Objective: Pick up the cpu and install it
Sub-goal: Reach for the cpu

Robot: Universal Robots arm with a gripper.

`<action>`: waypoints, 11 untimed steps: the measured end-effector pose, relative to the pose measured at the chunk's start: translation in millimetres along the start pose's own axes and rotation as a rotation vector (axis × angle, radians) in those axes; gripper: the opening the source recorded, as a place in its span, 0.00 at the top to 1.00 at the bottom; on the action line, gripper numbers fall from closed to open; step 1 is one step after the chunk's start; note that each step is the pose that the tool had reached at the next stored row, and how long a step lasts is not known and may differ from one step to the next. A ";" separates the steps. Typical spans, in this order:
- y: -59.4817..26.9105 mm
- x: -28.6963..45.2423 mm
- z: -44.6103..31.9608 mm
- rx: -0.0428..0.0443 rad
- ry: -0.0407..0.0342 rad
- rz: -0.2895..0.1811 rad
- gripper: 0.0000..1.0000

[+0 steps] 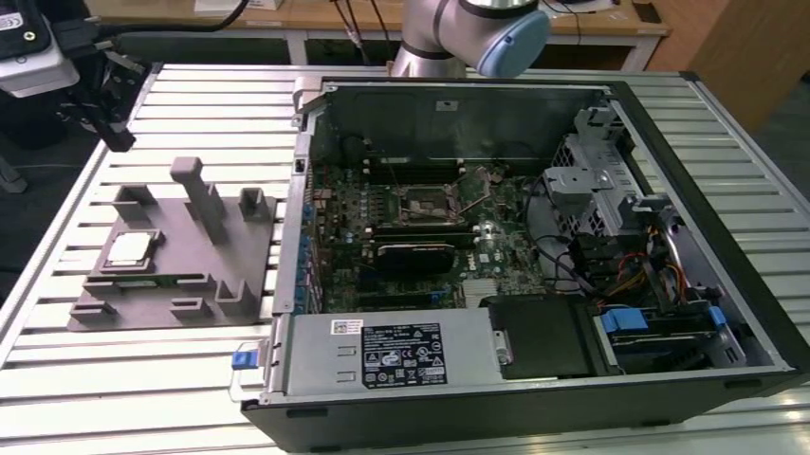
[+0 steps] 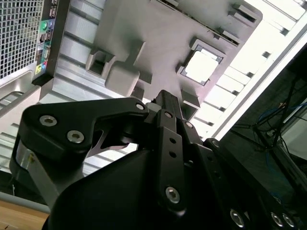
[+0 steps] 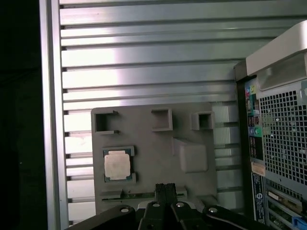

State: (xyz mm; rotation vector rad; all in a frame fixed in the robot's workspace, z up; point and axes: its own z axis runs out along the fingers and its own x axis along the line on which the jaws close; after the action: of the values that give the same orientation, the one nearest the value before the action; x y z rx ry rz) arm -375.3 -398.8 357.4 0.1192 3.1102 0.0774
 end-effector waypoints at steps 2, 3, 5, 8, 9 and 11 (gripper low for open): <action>-0.4 2.6 2.9 0.0002 0.0002 0.000 0.89; -0.6 3.8 4.2 0.0001 0.0003 0.000 0.89; -0.8 6.6 6.9 -0.0006 0.0001 0.000 0.89; -1.4 10.7 10.7 -0.0020 0.0002 0.000 0.89; -1.5 12.0 11.9 -0.0025 0.0003 0.000 0.89; -1.8 14.4 14.5 -0.0039 0.0004 0.000 0.89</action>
State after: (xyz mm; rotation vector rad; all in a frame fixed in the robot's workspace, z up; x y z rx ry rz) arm -389.3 -398.9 342.5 0.1193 3.1103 0.0835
